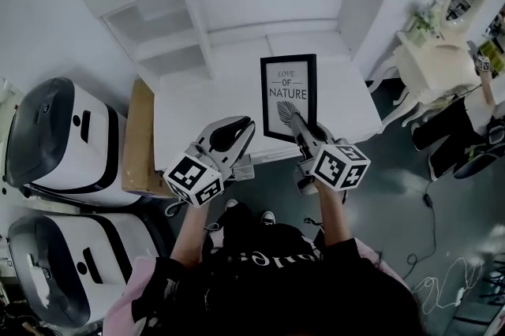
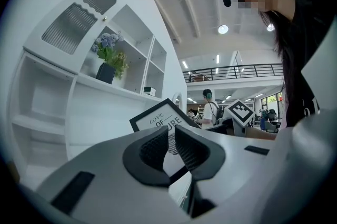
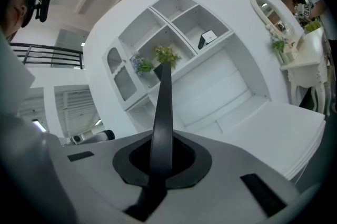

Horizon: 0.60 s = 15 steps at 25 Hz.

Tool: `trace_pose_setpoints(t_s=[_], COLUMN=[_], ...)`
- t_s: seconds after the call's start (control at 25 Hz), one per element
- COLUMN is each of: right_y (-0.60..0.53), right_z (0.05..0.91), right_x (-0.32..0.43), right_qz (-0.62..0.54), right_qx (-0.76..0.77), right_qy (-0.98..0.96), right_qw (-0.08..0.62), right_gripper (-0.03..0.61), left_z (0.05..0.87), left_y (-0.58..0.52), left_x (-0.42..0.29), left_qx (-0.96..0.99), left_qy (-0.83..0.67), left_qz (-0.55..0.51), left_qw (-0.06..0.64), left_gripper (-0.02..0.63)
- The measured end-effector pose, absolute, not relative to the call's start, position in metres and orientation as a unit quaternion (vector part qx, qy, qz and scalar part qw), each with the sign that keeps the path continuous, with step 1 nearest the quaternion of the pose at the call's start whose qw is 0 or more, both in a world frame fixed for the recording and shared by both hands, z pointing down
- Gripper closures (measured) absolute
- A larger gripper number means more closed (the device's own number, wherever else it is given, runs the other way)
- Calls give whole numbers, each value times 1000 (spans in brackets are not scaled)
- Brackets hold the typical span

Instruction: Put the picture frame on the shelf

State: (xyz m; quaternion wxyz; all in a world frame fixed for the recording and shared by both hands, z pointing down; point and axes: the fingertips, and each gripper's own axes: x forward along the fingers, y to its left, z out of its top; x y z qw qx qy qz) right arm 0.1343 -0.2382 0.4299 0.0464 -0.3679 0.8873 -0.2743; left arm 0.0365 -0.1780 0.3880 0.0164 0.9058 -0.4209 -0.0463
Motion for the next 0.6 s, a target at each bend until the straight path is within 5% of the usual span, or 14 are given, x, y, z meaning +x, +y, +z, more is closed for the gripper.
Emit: trace_pose_setpoints(t_s=[0.6], right_y=[-345], right_z=[344], right_x=[118], right_qz=[-188], right_qx=[-421], right_qy=[883], right_qw=[93], right_gripper=[526], left_z=[375], left_y=[-271], left_x=[9], left_qx=[934], left_qy=[-353], left_qz=[-49], left_qw=[7], left_gripper=[565])
